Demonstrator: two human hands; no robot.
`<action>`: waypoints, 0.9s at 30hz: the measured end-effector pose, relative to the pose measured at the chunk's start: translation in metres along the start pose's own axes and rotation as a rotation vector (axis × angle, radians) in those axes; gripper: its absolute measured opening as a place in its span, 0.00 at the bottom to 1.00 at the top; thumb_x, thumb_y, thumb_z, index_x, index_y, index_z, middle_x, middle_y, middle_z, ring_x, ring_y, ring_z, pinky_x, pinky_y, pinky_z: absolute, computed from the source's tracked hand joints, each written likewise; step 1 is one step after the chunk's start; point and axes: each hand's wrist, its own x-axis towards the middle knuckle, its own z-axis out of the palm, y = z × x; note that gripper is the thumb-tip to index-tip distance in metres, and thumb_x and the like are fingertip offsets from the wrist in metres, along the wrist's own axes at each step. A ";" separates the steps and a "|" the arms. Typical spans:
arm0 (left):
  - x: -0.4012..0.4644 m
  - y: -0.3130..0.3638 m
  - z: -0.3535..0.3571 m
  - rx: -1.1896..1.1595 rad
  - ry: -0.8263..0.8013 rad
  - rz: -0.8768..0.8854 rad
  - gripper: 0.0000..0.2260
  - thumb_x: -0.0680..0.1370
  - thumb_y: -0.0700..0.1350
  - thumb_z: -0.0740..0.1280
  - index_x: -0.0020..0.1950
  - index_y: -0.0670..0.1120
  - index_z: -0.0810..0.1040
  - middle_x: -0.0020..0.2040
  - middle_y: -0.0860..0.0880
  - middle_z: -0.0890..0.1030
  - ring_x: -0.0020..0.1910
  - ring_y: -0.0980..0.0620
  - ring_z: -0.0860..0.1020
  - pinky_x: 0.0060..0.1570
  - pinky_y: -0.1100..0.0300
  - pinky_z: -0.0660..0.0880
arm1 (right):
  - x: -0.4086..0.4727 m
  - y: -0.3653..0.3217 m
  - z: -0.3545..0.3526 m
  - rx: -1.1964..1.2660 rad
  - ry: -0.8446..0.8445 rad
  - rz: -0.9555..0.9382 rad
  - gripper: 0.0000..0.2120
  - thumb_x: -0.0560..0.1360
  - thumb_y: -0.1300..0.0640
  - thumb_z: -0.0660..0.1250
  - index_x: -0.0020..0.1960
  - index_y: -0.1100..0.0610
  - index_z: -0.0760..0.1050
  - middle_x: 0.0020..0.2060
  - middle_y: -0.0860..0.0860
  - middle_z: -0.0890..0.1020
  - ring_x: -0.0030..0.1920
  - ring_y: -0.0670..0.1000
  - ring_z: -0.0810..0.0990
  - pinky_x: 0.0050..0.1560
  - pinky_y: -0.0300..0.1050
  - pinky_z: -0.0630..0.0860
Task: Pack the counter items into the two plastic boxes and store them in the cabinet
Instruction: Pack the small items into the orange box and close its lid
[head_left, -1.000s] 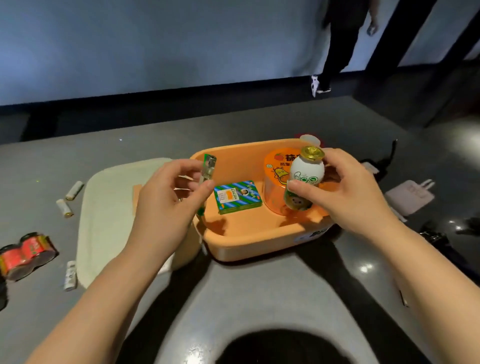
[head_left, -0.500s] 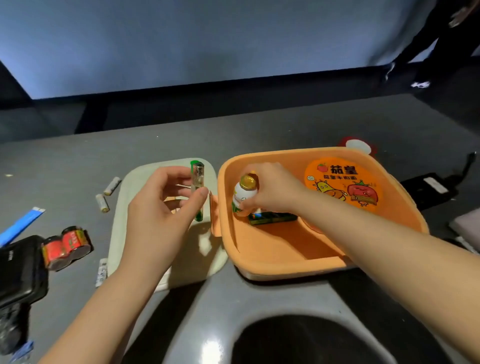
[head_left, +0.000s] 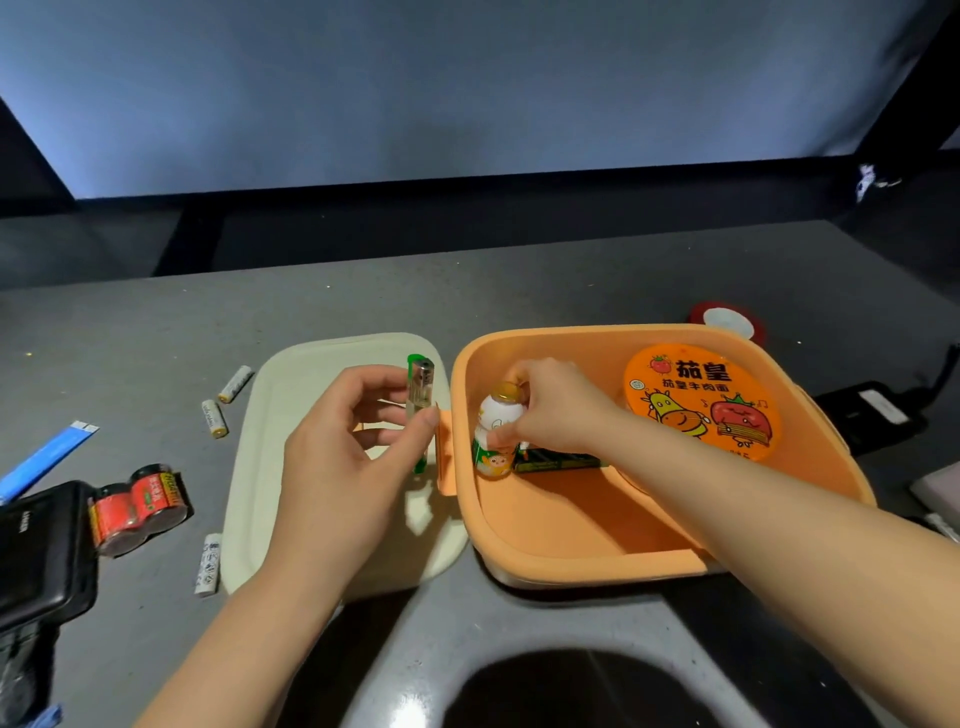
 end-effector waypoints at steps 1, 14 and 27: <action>0.000 0.000 -0.001 -0.002 0.003 0.002 0.11 0.71 0.41 0.73 0.49 0.54 0.77 0.45 0.59 0.81 0.42 0.59 0.80 0.40 0.69 0.75 | 0.001 0.002 -0.001 0.012 -0.015 0.020 0.22 0.62 0.47 0.80 0.50 0.55 0.79 0.45 0.50 0.83 0.46 0.50 0.80 0.48 0.52 0.79; -0.003 0.002 -0.003 -0.004 0.006 0.022 0.12 0.71 0.42 0.73 0.49 0.55 0.77 0.44 0.60 0.81 0.43 0.58 0.80 0.40 0.69 0.75 | -0.006 -0.007 0.001 -0.042 0.121 -0.071 0.31 0.59 0.50 0.82 0.57 0.53 0.71 0.50 0.49 0.79 0.50 0.51 0.78 0.48 0.50 0.77; 0.048 0.033 0.098 0.670 -0.517 0.334 0.10 0.73 0.49 0.71 0.52 0.50 0.79 0.46 0.53 0.81 0.43 0.54 0.78 0.42 0.55 0.78 | -0.130 0.034 -0.084 0.630 0.719 -0.129 0.18 0.68 0.69 0.74 0.55 0.56 0.77 0.46 0.50 0.83 0.44 0.46 0.84 0.43 0.38 0.81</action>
